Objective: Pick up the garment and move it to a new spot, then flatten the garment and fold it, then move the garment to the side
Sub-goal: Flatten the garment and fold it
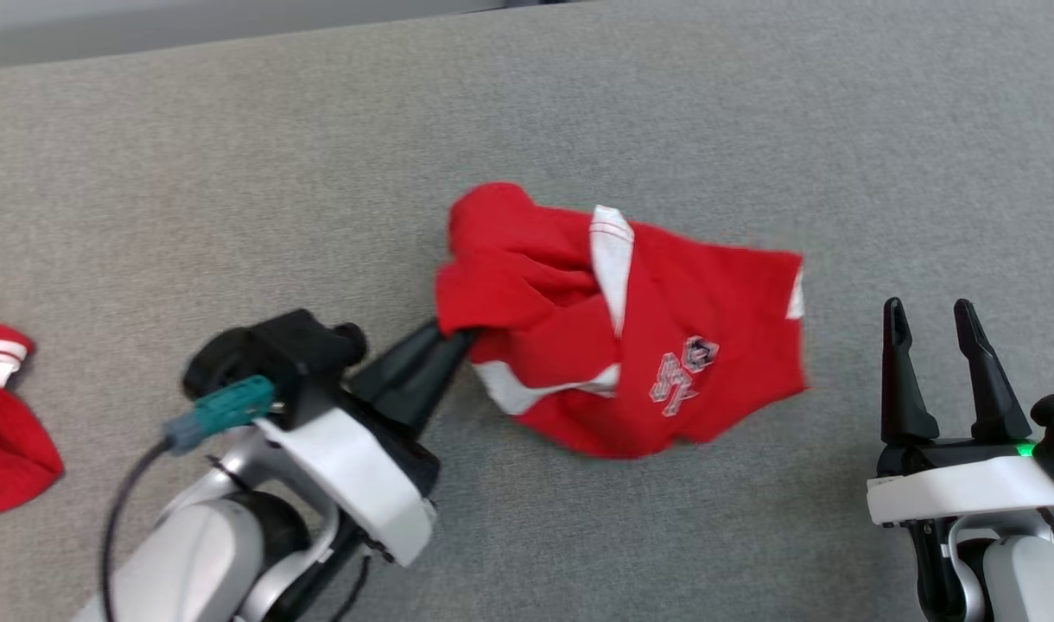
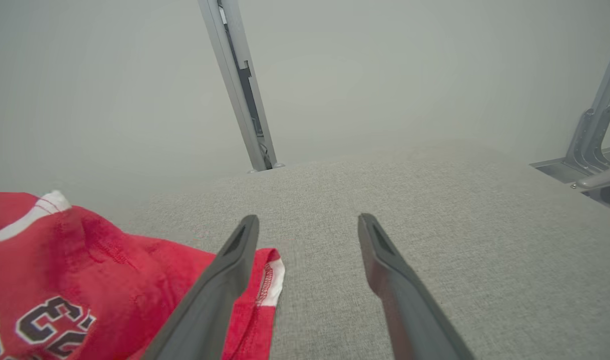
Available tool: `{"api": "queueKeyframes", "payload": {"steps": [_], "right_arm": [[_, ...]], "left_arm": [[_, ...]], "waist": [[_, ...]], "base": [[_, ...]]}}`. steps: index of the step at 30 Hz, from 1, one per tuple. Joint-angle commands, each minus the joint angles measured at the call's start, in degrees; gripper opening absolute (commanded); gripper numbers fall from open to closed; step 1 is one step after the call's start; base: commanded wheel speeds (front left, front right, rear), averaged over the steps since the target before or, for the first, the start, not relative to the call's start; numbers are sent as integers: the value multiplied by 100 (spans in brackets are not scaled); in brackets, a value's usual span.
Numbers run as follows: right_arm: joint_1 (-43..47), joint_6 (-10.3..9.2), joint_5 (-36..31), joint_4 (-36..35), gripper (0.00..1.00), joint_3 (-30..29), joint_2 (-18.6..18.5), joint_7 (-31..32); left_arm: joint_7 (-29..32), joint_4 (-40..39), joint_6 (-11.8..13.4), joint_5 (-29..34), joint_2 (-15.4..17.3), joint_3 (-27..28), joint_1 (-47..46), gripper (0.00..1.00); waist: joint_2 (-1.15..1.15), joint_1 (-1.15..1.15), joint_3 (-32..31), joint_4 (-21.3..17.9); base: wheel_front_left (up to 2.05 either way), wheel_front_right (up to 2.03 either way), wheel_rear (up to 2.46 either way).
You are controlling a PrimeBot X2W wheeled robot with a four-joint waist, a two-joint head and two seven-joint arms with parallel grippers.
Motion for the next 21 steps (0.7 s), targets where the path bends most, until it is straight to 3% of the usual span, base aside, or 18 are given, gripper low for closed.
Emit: {"api": "queueKeyframes", "payload": {"steps": [1, 7, 11, 19, 20, 21], "right_arm": [[-24, 1, -27, -7, 100, -14, -25, 16], [-19, 1, 30, 17, 100, 2, -28, 70], [-43, 1, 68, 42, 100, 21, -28, 87], [-93, 1, 110, 130, 100, 83, -28, 140], [-83, 1, 101, 133, 100, 76, -27, 143], [-68, 1, 90, 136, 100, 63, -27, 147]], "left_arm": [[34, -248, 137, 76, 144, 180, 70, 0], [90, -897, 676, 277, 536, 716, 280, 0], [92, -784, 826, 245, 538, 731, 534, 0], [-479, 921, 722, 63, -139, 473, 523, 0], [-612, 1062, 741, 41, -233, 500, 509, 35], [-719, 1181, 755, 56, -296, 502, 500, 100]], "waist": [[0, 0, -86, 141], [0, 0, -125, 273], [0, 0, -113, 291], [0, 0, -141, 222], [0, 0, -156, 221], [0, 0, -179, 223]], "base": [[0, 0, 0], [0, 0, 0], [0, 0, 0], [0, 0, 0], [0, 0, 0], [0, 0, 0]]}}
